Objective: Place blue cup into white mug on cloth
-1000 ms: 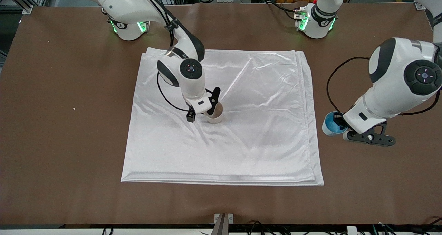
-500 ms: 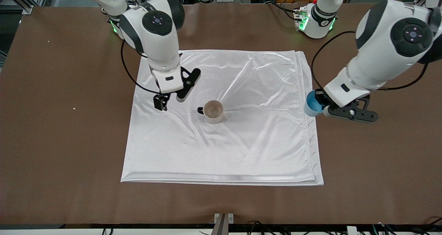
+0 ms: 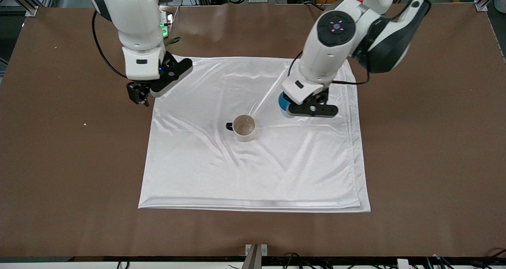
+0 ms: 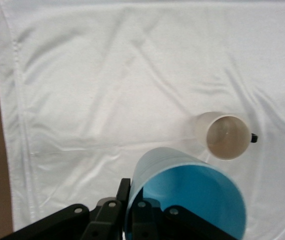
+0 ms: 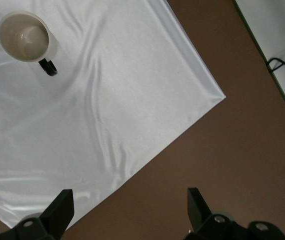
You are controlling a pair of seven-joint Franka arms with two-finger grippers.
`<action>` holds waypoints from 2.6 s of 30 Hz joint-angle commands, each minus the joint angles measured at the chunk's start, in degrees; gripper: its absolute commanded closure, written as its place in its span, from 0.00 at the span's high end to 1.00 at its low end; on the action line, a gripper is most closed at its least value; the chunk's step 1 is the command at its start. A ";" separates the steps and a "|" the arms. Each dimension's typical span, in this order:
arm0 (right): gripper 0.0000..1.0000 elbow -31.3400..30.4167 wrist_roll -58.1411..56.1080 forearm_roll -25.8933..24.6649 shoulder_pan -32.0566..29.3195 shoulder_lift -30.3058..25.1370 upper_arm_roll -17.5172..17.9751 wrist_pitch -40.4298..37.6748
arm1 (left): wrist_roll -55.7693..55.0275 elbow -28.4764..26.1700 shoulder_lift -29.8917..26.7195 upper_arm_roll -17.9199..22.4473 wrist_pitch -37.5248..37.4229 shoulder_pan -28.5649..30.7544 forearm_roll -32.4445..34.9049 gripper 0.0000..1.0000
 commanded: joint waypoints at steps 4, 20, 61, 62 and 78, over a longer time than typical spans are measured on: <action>1.00 -2.31 0.92 2.57 -6.65 -4.37 0.44 -4.42 | -5.76 1.30 7.78 0.35 7.40 -6.40 5.00 0.00; 1.00 -2.22 0.92 6.70 -14.73 -3.93 0.44 -6.71 | -7.34 4.81 14.38 9.23 13.12 -17.22 4.92 0.00; 1.00 3.23 16.74 15.06 -29.59 -4.28 0.26 -9.61 | -7.34 4.81 19.74 15.65 22.79 -23.54 4.92 0.08; 1.00 3.23 16.83 15.06 -30.03 -4.37 0.26 -9.61 | -7.26 4.81 19.83 15.65 23.31 -23.46 4.92 0.33; 1.00 2.96 17.53 14.97 -28.55 -4.99 -4.39 -9.35 | -7.52 4.73 14.57 18.02 24.55 -23.63 4.92 1.00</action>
